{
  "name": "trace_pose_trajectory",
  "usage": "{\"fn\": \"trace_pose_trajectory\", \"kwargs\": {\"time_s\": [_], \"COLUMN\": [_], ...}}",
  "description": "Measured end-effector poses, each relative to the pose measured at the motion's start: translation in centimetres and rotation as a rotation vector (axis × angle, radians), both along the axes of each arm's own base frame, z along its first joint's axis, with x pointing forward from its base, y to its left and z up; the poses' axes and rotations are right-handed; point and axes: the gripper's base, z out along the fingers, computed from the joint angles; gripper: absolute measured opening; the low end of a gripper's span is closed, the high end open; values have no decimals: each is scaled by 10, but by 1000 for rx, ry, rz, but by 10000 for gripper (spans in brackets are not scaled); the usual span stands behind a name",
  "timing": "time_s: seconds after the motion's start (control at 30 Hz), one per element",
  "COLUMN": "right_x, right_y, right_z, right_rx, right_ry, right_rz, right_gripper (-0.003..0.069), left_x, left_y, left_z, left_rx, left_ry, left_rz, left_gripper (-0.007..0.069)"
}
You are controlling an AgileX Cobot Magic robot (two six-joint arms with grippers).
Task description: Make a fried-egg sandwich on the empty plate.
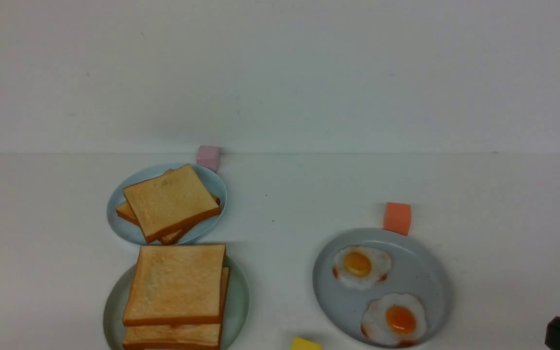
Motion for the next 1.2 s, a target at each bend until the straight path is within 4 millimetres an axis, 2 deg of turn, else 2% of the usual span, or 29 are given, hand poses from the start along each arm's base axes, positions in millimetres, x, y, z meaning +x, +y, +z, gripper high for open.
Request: {"fn": "trace_pose_trajectory", "kwargs": {"time_s": [0.27, 0.4, 0.53, 0.67, 0.7, 0.77, 1.2], "right_x": [-7, -16, -23, -23, -21, -19, -17], "right_y": [-7, -20, -33, -40, -43, -45, -46], "right_z": [1, 3, -16, -45, -64, -82, -83], "right_rx": [10, 3, 50, 74, 67, 44, 58], "right_ry": [-30, -82, -40, 16, 62, 102, 61], "right_rz": [-39, -170, -368, -482, -523, -547, -555], "right_gripper": [22, 25, 30, 36, 37, 40, 53], "left_x": [0, 0, 0, 0, 0, 0, 0], "left_y": [0, 0, 0, 0, 0, 0, 0], "left_z": [0, 0, 0, 0, 0, 0, 0], "left_rx": [0, 0, 0, 0, 0, 0, 0], "left_ry": [0, -1, -1, -1, -1, -2, -2], "left_rz": [0, 0, 0, 0, 0, 0, 0], "left_gripper": [14, 15, 20, 22, 22, 22, 29]}}
